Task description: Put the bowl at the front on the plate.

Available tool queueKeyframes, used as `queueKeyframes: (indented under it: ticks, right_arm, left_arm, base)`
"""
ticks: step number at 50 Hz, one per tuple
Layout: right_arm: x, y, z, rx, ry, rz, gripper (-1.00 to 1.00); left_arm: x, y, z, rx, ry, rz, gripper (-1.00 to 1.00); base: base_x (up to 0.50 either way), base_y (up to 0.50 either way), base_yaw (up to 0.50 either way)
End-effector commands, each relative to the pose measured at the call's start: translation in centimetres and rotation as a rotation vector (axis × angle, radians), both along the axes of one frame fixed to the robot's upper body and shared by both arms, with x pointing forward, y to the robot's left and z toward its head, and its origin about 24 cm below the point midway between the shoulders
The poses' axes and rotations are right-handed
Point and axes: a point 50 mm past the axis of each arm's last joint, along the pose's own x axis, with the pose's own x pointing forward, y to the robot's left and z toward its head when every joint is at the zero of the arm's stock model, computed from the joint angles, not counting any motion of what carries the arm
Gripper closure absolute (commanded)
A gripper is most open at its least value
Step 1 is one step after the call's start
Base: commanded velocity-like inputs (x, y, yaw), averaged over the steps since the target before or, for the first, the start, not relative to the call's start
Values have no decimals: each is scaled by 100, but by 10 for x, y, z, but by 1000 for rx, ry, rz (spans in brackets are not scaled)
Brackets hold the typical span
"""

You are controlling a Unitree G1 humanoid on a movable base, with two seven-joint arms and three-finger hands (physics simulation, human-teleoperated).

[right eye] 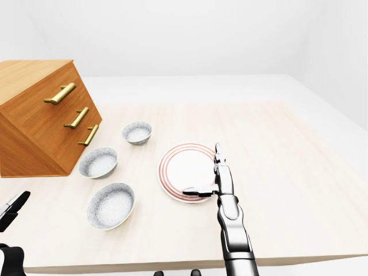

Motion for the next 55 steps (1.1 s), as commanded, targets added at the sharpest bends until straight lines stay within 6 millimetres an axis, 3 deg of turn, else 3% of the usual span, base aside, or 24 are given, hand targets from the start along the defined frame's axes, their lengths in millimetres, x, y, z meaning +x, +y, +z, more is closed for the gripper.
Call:
queueKeyframes:
  ticks: [1, 22, 33, 37, 38, 40, 43, 44, 51, 55]
  right_arm:
    - [0, 0, -1, -1, 3, 1, -100]
    - [1, -1, -3, -7, 7, -5, -100]
    - [-4, -9, 12, -75, -24, -61, -100]
    - [-7, -7, 71, -161, -270, -47, -100]
    - [-12, -1, 105, -226, -416, -18, -100]
    - [-15, 1, 127, -248, -511, -6, -100]
    - [-13, -6, 134, -336, -534, -54, -100]
    - [-10, -11, 131, -277, -519, -58, -100]
    - [-2, -10, 153, -397, -593, -46, -100]
    - [3, 13, 164, -763, -595, 108, -100]
  left_arm:
    - [0, 0, 1, 3, -1, 0, -100]
    - [0, 0, 0, 0, 3, -3, -100]
    - [-3, 0, 3, 12, -3, 4, -100]
    - [-2, 0, 1, 9, 3, 7, -100]
    - [-2, 0, 3, 17, -4, 6, -100]
    - [-3, 0, 4, 17, -4, 8, -100]
    - [-3, 0, 4, 21, -6, 7, -100]
    - [-2, 0, 4, 19, -3, 6, -100]
    - [-3, 0, 6, 24, -12, 13, -100]
    - [-4, 0, 6, 29, -10, 14, -100]
  base:
    - [25, 0, 0]
    - [24, 0, 0]
    - [0, 0, 0]
    - [0, 0, 0]
    - [0, 0, 0]
    - [0, 0, 0]
    - [0, 0, 0]
    - [0, 0, 0]
    - [0, 0, 0]
    - [0, 0, 0]
